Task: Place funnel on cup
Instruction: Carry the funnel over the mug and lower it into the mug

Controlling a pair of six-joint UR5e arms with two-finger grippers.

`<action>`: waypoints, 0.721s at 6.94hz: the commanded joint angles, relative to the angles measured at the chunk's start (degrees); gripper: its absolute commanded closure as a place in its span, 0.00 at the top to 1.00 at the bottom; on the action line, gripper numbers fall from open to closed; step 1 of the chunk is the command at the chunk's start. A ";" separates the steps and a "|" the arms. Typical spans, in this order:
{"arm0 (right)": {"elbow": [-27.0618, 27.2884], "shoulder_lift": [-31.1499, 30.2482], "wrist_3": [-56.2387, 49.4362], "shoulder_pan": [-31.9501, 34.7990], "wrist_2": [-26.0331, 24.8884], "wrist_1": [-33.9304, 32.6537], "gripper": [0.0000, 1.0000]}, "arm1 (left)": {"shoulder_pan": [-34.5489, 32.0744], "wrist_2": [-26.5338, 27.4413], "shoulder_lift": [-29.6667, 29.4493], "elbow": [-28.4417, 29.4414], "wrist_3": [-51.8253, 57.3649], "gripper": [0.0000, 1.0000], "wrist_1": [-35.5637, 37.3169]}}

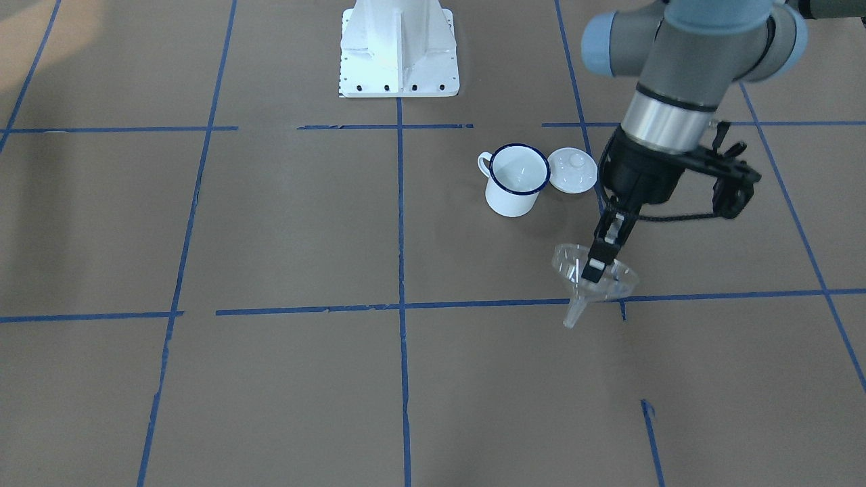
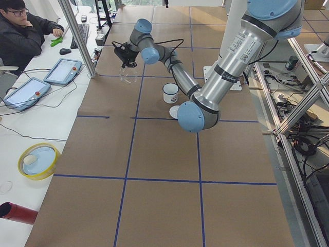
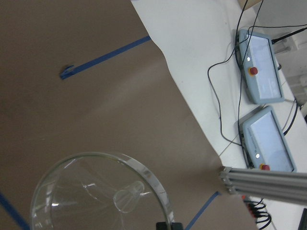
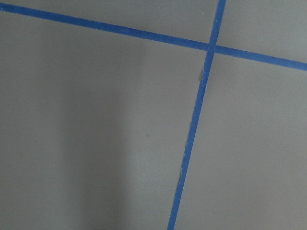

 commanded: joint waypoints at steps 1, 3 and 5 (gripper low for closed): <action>0.01 0.07 0.00 0.00 0.00 0.00 1.00 | 7.97 -4.26 -0.45 -8.84 8.37 0.00 20.38; 0.01 -0.02 0.00 0.00 0.00 0.00 1.00 | 10.55 -7.26 -3.69 -8.23 14.72 0.00 31.73; 0.01 -0.02 0.00 0.00 0.00 0.00 1.00 | 10.91 -7.36 -6.16 -3.60 17.74 0.00 33.99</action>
